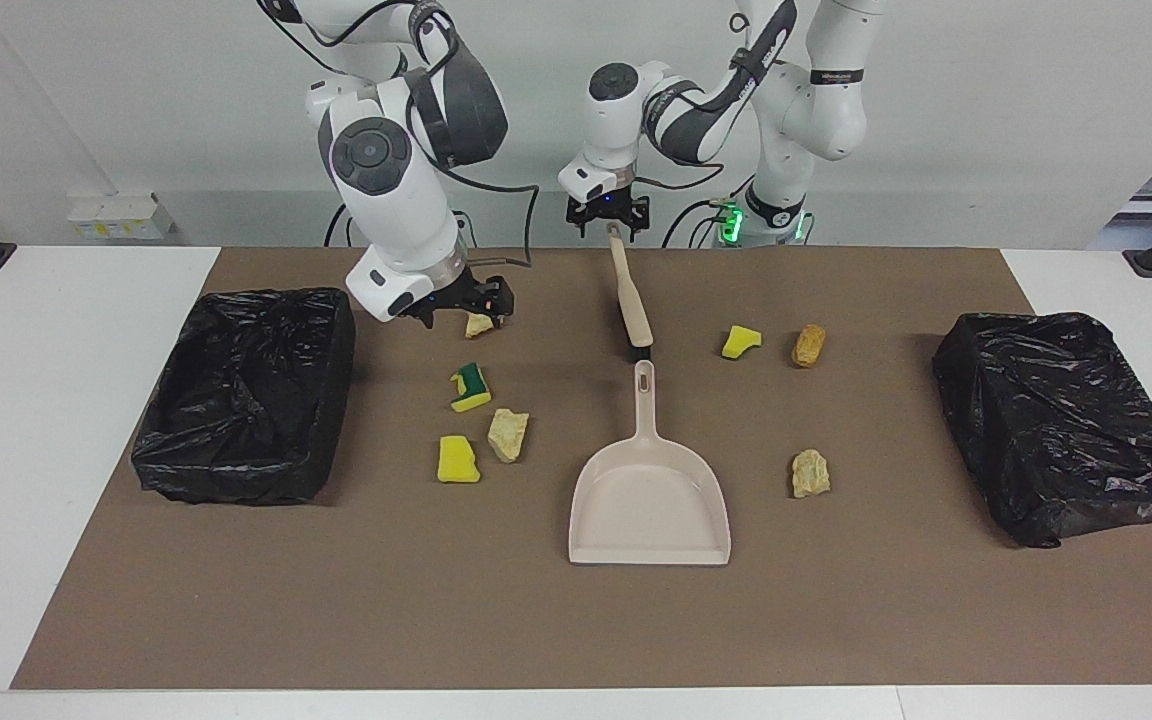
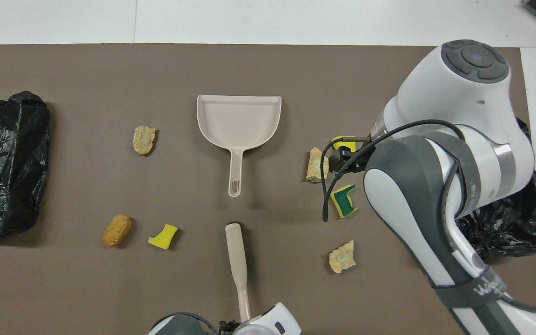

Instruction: Sweep and dump trash in bin

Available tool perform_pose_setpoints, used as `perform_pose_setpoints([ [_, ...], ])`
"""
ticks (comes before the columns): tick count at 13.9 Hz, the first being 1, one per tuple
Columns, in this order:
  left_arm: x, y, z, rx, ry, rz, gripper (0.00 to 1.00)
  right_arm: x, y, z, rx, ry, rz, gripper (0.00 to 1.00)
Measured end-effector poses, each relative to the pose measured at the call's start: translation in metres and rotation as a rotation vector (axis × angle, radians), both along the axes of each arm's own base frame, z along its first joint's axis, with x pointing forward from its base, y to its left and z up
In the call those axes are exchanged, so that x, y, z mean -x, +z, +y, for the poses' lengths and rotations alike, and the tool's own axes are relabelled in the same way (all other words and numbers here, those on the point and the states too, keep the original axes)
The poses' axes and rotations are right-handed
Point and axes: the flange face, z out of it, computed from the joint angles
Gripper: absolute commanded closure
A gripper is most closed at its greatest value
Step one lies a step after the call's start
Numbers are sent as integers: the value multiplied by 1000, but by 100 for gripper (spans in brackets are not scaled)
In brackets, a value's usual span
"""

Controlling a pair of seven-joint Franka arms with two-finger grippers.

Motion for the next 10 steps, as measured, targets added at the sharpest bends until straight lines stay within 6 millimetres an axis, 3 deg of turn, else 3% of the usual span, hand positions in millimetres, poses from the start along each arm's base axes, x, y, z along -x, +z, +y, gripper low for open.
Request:
perform_pose_setpoints([
  [1, -3, -1, 3, -2, 9, 3, 29, 0, 0, 0, 0, 2, 0, 0],
  [3, -9, -4, 7, -6, 25, 7, 43, 0, 0, 0, -1, 3, -1, 0],
  [7, -16, -5, 12, -10, 45, 10, 100, 0, 1, 0, -4, 15, -2, 0],
  [10, -22, -9, 19, -34, 57, 24, 100, 0, 1, 0, -4, 18, -3, 0],
])
